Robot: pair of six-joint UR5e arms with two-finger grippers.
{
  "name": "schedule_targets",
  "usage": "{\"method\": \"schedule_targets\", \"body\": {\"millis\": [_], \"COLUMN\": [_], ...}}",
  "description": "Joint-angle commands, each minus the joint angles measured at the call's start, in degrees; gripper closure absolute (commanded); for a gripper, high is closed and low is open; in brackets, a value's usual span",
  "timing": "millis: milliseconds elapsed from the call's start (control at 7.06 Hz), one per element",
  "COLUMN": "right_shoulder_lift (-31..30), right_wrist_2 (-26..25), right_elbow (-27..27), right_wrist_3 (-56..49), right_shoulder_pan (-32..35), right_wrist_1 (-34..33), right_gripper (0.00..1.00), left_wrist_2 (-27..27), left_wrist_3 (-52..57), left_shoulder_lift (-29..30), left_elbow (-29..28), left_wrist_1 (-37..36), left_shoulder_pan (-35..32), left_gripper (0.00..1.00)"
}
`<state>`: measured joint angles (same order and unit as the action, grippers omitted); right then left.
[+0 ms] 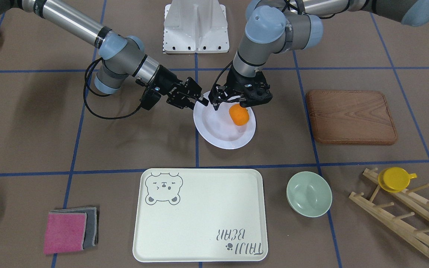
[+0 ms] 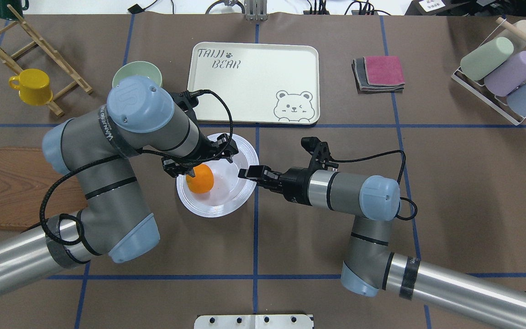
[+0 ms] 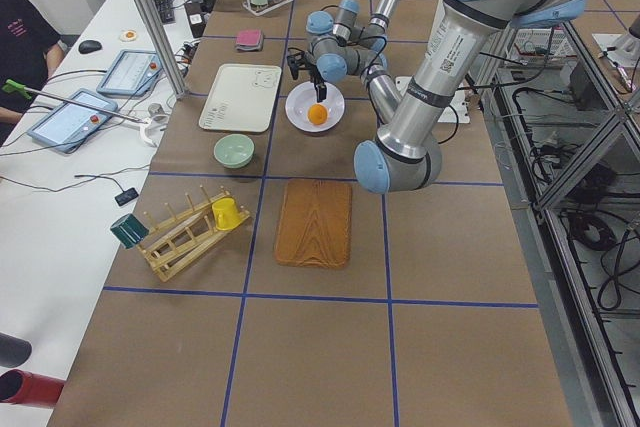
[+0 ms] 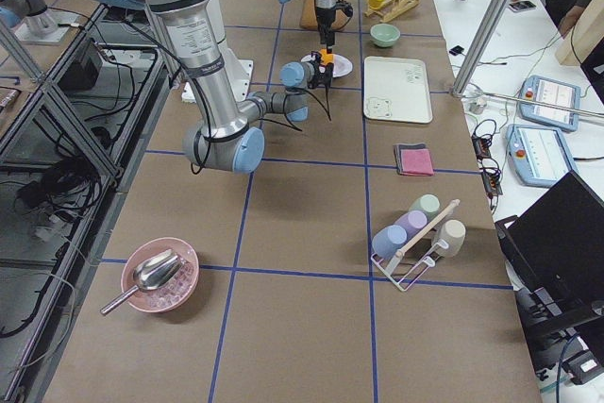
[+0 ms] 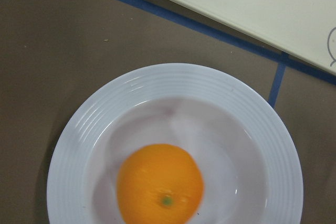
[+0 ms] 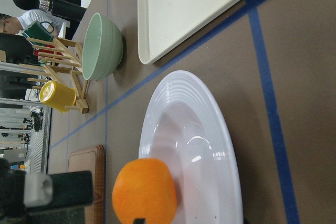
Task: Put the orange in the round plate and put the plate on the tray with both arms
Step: 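Lower the orange into the white plate and open the left gripper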
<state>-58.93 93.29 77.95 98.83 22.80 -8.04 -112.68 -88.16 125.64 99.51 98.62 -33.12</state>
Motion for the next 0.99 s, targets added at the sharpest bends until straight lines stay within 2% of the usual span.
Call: {"method": "schedule_targets", "body": {"millis": [0,142,283,567,850], "right_shoulder_lift": [2.2,2.2,2.2,2.1,2.1], "right_wrist_2": [-0.3,-1.6,-1.6,-1.6,-1.6], "right_elbow": [0.5,0.5,0.4,0.2,0.1], "right_wrist_3": [2.8,3.8,3.9,3.7,3.5], "right_shoulder_pan": [0.5,0.5,0.5,0.5,0.5], "right_wrist_1": [0.0,-0.1,-0.2,-0.6,-0.5], "right_gripper": [0.53,0.72,0.83,0.86,0.86], "left_wrist_2": [-0.1,-0.1,-0.1,-5.3,-6.4], "left_wrist_3": [0.0,0.0,0.1,1.9,2.1], "left_shoulder_lift": [-1.4,-2.1,-2.2,-2.4,-2.4], "left_elbow": [1.6,2.6,2.8,3.4,4.0], "left_wrist_1": [0.0,0.0,0.0,0.0,-0.1], "left_shoulder_pan": [0.0,0.0,-0.2,-3.7,-4.7], "left_gripper": [0.02,0.02,0.02,0.02,0.03]}}
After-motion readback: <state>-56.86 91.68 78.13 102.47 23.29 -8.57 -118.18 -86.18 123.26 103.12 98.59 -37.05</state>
